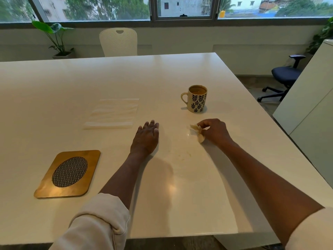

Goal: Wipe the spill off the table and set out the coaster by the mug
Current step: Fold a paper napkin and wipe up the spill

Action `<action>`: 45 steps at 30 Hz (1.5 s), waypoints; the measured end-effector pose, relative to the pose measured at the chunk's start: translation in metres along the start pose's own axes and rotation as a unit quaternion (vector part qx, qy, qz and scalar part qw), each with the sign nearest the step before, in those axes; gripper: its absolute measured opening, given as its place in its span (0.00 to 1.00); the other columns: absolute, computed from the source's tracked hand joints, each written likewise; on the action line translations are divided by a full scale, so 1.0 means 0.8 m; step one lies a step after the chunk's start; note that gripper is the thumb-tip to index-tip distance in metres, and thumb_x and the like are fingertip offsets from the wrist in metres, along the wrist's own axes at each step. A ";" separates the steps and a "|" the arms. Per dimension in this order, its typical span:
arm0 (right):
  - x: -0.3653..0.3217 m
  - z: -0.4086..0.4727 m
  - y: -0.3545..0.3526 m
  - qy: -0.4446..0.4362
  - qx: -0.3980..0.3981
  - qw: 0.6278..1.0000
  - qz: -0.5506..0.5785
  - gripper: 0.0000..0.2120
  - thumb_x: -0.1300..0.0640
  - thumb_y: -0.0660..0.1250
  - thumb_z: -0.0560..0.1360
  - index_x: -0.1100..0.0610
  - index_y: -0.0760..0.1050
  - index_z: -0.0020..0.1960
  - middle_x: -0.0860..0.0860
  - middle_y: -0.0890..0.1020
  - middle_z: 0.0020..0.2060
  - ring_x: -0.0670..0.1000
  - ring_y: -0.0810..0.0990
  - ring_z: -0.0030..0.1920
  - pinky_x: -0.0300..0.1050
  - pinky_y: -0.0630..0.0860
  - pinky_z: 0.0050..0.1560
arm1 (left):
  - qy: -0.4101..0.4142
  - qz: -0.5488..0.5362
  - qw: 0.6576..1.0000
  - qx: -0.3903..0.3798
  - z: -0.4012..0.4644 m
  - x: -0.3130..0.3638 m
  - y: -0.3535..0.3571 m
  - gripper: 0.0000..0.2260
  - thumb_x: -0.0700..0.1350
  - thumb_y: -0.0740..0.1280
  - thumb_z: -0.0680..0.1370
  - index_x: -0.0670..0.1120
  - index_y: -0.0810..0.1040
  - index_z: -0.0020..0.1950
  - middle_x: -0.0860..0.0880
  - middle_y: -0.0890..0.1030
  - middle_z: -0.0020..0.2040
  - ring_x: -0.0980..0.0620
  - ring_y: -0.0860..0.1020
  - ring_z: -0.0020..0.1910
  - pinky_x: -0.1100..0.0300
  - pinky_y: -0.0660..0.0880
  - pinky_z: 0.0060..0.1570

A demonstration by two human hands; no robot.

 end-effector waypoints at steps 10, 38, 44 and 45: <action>-0.069 -0.002 0.054 -0.132 -0.075 0.982 -0.110 0.11 0.66 0.68 0.73 0.55 0.85 0.50 0.53 0.86 0.49 0.54 0.81 0.53 0.49 0.78 0.56 | 0.006 0.005 1.000 -0.003 0.001 -0.001 0.000 0.23 0.46 0.46 0.84 0.48 0.61 0.79 0.48 0.59 0.80 0.50 0.54 0.79 0.51 0.49 0.77; 0.045 -0.066 -0.015 0.057 -0.146 0.943 0.294 0.10 0.74 0.65 0.71 0.62 0.80 0.45 0.60 0.81 0.43 0.58 0.78 0.42 0.53 0.76 0.45 | -0.001 0.009 1.000 0.001 0.002 -0.004 0.003 0.23 0.46 0.47 0.83 0.48 0.62 0.78 0.49 0.59 0.80 0.49 0.55 0.79 0.50 0.50 0.77; 0.058 -0.065 -0.013 0.050 -0.142 0.972 0.183 0.13 0.70 0.69 0.71 0.54 0.86 0.45 0.56 0.86 0.45 0.58 0.84 0.45 0.55 0.81 0.53 | -0.004 0.004 1.000 0.006 0.001 -0.004 0.002 0.23 0.46 0.47 0.84 0.48 0.62 0.78 0.49 0.59 0.80 0.50 0.55 0.79 0.51 0.49 0.78; 0.052 -0.064 -0.017 0.030 -0.149 0.979 0.135 0.12 0.68 0.71 0.70 0.53 0.86 0.47 0.52 0.86 0.45 0.54 0.85 0.46 0.52 0.81 0.54 | -0.004 0.007 1.000 0.006 0.002 -0.004 0.003 0.23 0.46 0.47 0.84 0.48 0.62 0.78 0.49 0.59 0.80 0.50 0.55 0.79 0.51 0.50 0.77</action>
Point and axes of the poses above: each hand's wrist, its own z-axis towards the middle knuckle, its own y-axis out of the palm, x = y × z, the point moved 9 cm from there along z, towards the middle knuckle
